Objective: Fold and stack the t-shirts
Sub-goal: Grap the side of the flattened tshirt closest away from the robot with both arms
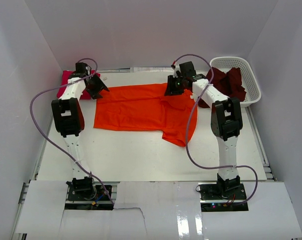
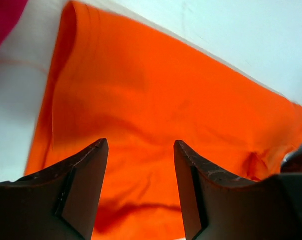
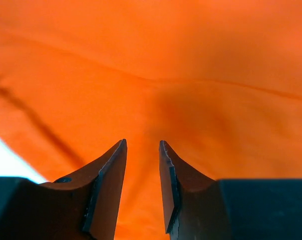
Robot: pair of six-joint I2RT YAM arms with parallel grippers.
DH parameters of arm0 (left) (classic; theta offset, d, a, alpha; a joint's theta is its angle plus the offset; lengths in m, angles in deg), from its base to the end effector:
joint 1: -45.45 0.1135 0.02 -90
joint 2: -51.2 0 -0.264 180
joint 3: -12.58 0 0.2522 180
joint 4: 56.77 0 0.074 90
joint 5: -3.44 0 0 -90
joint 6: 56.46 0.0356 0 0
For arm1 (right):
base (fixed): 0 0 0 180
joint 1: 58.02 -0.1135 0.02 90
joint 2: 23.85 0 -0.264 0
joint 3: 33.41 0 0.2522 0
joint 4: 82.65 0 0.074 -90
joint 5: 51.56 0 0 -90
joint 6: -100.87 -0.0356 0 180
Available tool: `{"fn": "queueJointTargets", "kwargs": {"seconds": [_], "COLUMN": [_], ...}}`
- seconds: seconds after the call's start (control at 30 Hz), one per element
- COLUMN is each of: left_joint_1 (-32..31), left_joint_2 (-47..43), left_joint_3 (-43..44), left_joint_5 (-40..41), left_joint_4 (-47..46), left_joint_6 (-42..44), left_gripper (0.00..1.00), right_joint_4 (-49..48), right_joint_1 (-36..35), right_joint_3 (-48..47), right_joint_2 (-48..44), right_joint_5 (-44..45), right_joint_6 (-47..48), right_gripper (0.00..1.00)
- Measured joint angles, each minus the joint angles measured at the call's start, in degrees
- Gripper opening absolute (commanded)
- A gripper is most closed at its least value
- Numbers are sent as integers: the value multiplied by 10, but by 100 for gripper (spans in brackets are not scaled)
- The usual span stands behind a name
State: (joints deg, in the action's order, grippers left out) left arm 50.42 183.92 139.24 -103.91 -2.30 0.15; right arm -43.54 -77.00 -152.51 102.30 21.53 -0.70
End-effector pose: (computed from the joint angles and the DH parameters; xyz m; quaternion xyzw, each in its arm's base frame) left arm 0.5020 0.0330 0.1868 -0.2779 0.9156 -0.2031 0.2079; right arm 0.4703 0.1727 0.2178 -0.1141 0.9122 0.2289 0.3203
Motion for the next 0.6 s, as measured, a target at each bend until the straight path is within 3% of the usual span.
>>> {"fn": "queueJointTargets", "kwargs": {"seconds": [0.17, 0.37, 0.5, 0.6], "left_joint_1": [0, 0, 0, 0], "left_joint_2": [-99, -205, -239, -245], "left_joint_3": [-43, -107, -193, -265], "left_joint_5": [-4, -31, -30, -11], "left_joint_4": [14, 8, 9, 20], "left_joint_6": [13, 30, 37, 38], "left_gripper": [66, 66, 65, 64], "right_joint_4": [-31, -71, -80, -85], "right_joint_1": [-69, -138, -159, -163], "right_joint_3": [-21, -104, -119, -124], "right_joint_2": [-1, 101, 162, 189], "right_joint_5": [-66, -150, -170, -183], "right_joint_6": [-6, -49, -77, -98], "right_gripper": [39, 36, 12, 8]}}
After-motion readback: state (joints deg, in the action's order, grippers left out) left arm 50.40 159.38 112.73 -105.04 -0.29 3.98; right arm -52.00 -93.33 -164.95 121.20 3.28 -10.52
